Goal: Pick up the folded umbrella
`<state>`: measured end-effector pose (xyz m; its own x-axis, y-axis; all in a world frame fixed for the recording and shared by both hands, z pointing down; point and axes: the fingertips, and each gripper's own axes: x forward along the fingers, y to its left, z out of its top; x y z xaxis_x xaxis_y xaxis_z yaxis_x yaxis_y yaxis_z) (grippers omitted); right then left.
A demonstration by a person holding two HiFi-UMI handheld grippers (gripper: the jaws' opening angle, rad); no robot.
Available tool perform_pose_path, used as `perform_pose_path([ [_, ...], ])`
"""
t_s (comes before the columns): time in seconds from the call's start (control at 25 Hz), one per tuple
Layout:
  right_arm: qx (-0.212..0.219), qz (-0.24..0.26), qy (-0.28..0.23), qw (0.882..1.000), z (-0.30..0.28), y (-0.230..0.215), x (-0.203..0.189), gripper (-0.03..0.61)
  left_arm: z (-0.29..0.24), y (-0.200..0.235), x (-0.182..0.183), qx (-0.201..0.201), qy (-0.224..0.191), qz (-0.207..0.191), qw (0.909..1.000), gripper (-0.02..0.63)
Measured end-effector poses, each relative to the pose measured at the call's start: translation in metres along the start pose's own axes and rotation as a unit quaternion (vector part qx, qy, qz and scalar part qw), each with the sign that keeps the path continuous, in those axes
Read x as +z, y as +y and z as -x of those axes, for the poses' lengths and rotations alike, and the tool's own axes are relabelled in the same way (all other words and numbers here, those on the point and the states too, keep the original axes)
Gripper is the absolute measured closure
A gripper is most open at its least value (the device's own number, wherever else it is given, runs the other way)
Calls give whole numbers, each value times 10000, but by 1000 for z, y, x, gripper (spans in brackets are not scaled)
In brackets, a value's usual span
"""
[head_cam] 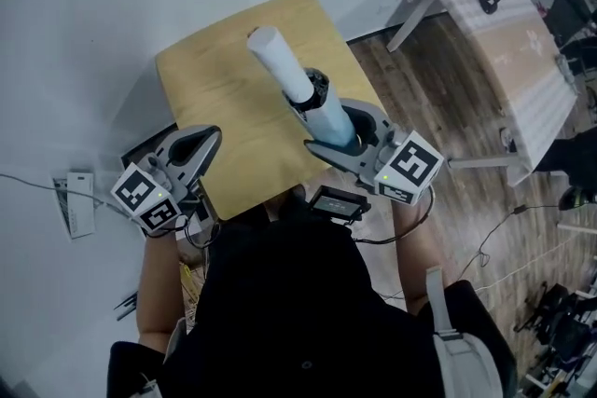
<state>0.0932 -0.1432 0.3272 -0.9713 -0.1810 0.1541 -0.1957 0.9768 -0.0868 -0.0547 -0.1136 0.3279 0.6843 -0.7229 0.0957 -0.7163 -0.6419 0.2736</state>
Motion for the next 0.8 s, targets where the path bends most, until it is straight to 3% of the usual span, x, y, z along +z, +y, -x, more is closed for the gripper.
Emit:
perform_pose_path([
  [0.44, -605, -370, -611, 9956, 26, 33, 23, 281, 22, -35, -1, -685, 11, 44, 9976, 603],
  [0.8, -757, -584, -890, 9914, 7, 116, 26, 281, 107, -58, -4, -845, -133, -71, 9963, 603],
])
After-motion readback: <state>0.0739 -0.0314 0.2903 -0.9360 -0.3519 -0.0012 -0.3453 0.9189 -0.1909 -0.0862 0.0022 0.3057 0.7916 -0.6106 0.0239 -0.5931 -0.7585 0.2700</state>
